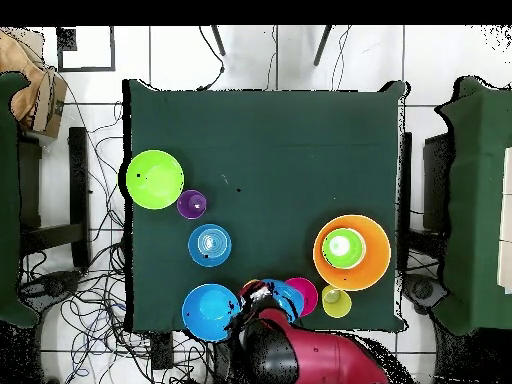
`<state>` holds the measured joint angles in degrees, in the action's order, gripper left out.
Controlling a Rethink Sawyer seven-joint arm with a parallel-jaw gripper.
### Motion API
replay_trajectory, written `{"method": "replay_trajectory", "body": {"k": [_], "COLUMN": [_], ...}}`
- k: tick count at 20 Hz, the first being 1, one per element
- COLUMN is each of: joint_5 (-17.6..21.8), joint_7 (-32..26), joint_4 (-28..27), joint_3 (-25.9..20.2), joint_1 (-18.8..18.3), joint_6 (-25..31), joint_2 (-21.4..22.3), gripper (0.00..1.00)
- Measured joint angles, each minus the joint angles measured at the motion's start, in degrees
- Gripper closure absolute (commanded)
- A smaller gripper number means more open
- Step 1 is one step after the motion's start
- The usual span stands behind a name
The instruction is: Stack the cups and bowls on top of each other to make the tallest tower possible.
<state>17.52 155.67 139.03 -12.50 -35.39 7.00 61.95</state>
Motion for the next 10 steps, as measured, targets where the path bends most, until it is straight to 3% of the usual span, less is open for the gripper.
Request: {"method": "replay_trajectory", "body": {"k": [3, 10], "joint_5": [0.01, 0.05], "joint_7": [0.00, 0.00], "joint_4": [0.81, 2.17], "joint_3": [-3.10, -7.55], "joint_1": [-4.41, -9.69], "joint_6": [0.00, 0.01], "joint_2": [1.00, 2.95], "gripper": [1.00, 1.00]}}
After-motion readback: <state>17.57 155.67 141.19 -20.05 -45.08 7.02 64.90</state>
